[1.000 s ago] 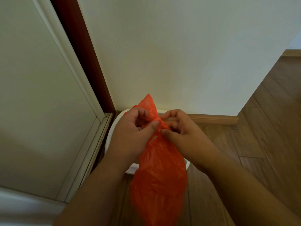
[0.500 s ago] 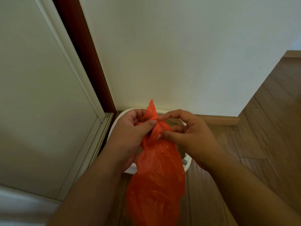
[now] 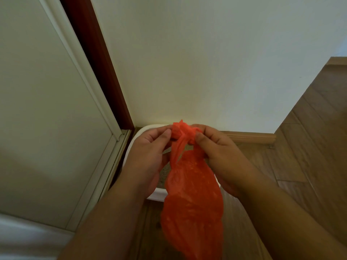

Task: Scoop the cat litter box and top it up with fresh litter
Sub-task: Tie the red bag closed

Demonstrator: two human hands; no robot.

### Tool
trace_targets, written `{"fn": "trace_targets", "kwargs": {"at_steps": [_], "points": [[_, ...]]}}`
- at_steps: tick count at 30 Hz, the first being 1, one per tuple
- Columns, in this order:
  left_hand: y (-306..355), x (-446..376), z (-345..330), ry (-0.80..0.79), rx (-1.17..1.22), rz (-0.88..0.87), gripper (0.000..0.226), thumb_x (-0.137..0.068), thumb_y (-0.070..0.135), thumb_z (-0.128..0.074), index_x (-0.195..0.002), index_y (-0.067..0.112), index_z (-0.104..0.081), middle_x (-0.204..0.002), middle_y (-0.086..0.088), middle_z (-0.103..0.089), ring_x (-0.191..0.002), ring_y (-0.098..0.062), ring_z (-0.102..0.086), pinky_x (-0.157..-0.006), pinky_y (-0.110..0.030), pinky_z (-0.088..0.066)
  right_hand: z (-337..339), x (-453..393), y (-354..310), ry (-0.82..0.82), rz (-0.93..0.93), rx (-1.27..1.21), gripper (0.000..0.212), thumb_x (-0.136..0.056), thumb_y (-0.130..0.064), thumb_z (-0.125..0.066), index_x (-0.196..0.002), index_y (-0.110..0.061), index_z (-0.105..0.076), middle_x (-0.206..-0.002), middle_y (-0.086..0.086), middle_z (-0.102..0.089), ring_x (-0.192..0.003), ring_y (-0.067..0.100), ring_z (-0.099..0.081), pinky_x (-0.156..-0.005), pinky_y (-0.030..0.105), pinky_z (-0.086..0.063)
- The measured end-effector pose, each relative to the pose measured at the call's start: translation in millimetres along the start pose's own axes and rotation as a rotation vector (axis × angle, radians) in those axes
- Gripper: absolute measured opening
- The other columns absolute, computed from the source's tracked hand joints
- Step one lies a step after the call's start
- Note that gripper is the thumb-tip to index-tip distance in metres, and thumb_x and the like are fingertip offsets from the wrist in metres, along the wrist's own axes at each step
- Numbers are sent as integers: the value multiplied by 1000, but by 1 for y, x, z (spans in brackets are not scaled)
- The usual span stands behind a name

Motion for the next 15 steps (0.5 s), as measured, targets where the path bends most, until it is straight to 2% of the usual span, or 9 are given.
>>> {"fn": "trace_targets", "kwargs": {"at_steps": [2, 6, 8, 11, 13, 15], "points": [[-1, -1, 0, 33, 77, 1, 17, -99, 15, -61, -110, 9, -74, -106, -11, -77, -96, -22, -74, -80, -38, -58, -3, 0, 1, 19, -42, -151, 30, -106, -33, -48, -116, -17, -72, -104, 6, -77, -95, 20, -75, -84, 38, -60], [-1, -4, 2, 76, 188, 8, 19, -92, 3, -66, -110, 4, -72, -109, -19, -75, -96, -29, -74, -88, -43, -59, 2, -2, 4, 140, -106, -211, 35, -100, -36, -54, -108, -10, -75, -100, 13, -76, -90, 21, -73, -82, 43, -60], [-1, -5, 7, 118, 98, -27, 16, -91, 1, -68, -104, 7, -74, -104, -17, -76, -97, -31, -74, -88, -44, -59, 11, -5, 7, 217, -93, -144, 35, -97, -35, -55, -104, -7, -75, -102, 16, -75, -94, 24, -70, -84, 44, -56], [0, -8, 22, 215, -114, -77, 17, -90, 4, -72, -91, 21, -78, -94, -10, -78, -93, -30, -75, -83, -43, -61, 26, -8, 5, 326, -48, -133, 30, -99, -26, -52, -92, -7, -75, -89, 12, -75, -88, 22, -70, -80, 36, -53], [2, -12, 34, 284, -252, -88, 17, -89, 10, -75, -89, 27, -78, -91, -2, -79, -89, -24, -76, -81, -44, -62, 33, -7, 2, 361, -63, -190, 26, -99, -18, -52, -92, -4, -71, -73, 8, -71, -75, 19, -69, -70, 32, -56], [4, -13, 41, 322, -316, -99, 16, -88, 13, -77, -90, 29, -78, -91, 2, -78, -86, -19, -76, -81, -45, -63, 37, -4, 1, 396, -69, -128, 25, -99, -19, -52, -87, -4, -69, -61, 2, -61, -64, 18, -62, -58, 30, -53]]}}
Point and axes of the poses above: each hand's wrist, its own x-axis away from the middle knuckle, its own z-axis out of the back of the hand, y = z × x, the point moved 5 cm from there along -x, towards the middle knuckle
